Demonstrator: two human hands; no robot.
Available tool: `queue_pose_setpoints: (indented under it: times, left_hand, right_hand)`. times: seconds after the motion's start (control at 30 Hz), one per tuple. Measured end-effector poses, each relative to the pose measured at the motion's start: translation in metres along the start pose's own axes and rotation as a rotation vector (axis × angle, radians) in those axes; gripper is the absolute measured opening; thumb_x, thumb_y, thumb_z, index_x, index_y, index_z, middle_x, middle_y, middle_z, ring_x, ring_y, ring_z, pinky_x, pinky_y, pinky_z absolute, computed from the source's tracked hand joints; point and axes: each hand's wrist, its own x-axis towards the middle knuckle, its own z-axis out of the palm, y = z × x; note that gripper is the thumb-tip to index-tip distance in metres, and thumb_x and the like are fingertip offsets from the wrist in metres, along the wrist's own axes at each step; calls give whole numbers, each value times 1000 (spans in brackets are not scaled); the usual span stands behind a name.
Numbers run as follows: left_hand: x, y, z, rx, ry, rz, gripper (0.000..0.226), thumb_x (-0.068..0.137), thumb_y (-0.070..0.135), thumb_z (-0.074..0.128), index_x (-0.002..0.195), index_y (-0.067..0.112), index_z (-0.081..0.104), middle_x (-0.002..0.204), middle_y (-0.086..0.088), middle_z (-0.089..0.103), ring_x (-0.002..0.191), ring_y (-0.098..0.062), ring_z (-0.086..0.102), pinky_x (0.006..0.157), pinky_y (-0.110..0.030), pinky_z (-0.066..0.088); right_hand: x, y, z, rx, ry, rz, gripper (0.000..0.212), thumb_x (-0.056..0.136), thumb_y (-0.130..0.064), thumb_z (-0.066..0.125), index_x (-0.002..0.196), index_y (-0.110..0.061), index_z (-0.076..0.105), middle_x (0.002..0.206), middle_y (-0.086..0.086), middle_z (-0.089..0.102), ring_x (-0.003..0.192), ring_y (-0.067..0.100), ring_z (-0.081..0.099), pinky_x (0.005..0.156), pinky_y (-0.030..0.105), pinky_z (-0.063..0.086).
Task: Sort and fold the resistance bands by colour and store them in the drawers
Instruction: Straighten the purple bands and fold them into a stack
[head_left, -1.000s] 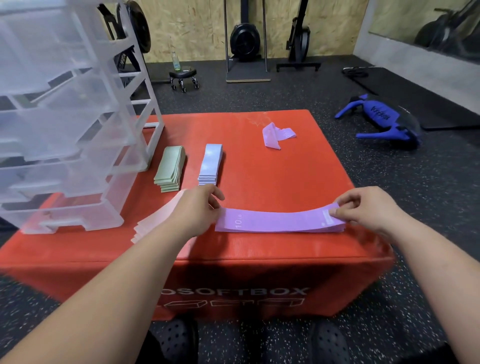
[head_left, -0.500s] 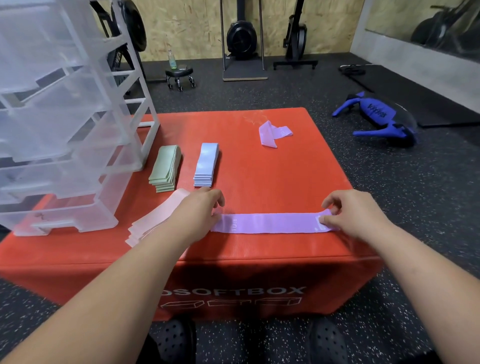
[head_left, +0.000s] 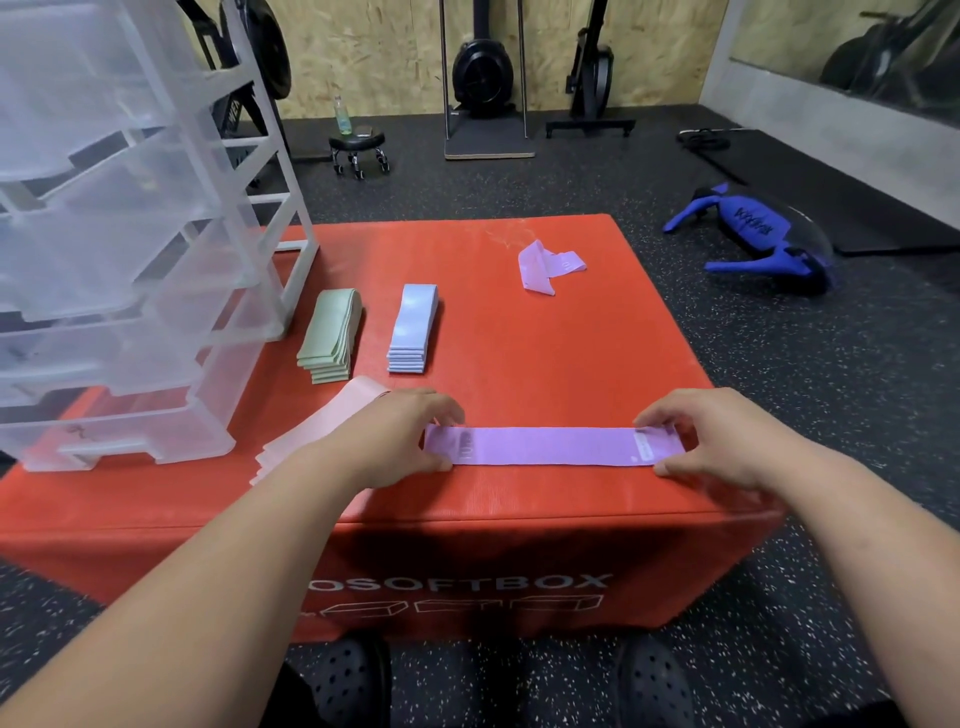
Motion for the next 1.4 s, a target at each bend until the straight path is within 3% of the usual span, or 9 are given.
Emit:
queue_pose_setpoints:
  times: [0.1,0.3,0.43,0.57,0.7,0.87,1.13,1.3,1.4]
  left_hand:
    - [0,1,-1,-6,-6,3,53,78,49,87,127,38,67,119,19,70,108,-2,66,75,-10,33]
    - [9,-2,3,-81,-65,-4,60,78,57,86,130,36,66,119,17,67,107,-5,64,87,-23,46]
    - [29,-3,6,-170,-53,-18,57,84,56,82,133,33,64,124,11,63,111,-9,61,94,-29,50]
    - [56,-3,14,-200,-28,-47,57,86,53,80,136,34,61,128,8,59,119,-14,57,101,-36,49]
    - [82,2,26,-208,-13,-57,59,88,46,79,140,29,58,129,4,55,123,-20,54,105,-36,45]
    - [116,6,41,-176,20,-56,56,90,49,75,140,32,57,135,2,56,126,-26,50,110,-42,43]
    - [143,-4,52,-129,100,-77,43,90,54,67,129,39,60,126,8,56,114,-23,51,100,-44,48]
    - [144,-8,50,-189,92,-91,39,93,53,66,128,39,60,117,10,56,109,-21,51,98,-43,48]
    - [142,-9,46,-227,77,-101,39,92,53,67,128,38,61,114,9,57,110,-22,53,98,-44,49]
  right_hand:
    - [0,1,-1,-5,-1,3,52,66,-27,97,112,-38,75,106,-23,69,95,-4,61,81,5,39]
    - [10,0,-2,-5,-43,-22,58,64,-42,97,116,-41,71,113,-21,66,103,1,63,92,21,48]
    - [33,-11,-1,38,37,-33,53,72,-52,89,121,-40,70,120,-16,65,107,7,64,100,32,50]
    - [67,-31,7,89,118,-33,47,83,-46,83,126,-32,70,124,-9,63,111,11,65,101,28,47]
    - [106,-38,26,39,136,-11,52,87,-54,75,134,-34,64,139,-5,57,129,21,55,114,39,42]
    - [165,-46,26,11,101,47,65,90,-58,70,148,-35,51,160,0,37,145,28,37,120,42,34]
    - [269,-27,17,-145,-45,132,82,90,-73,54,160,-35,33,172,6,13,157,33,8,126,54,22]
    - [276,-23,21,-145,33,67,65,99,-60,51,154,-24,47,161,-1,40,150,27,27,120,48,33]
    - [251,-26,20,-260,197,-46,39,100,-50,54,128,-27,68,134,-4,62,130,24,49,102,43,46]
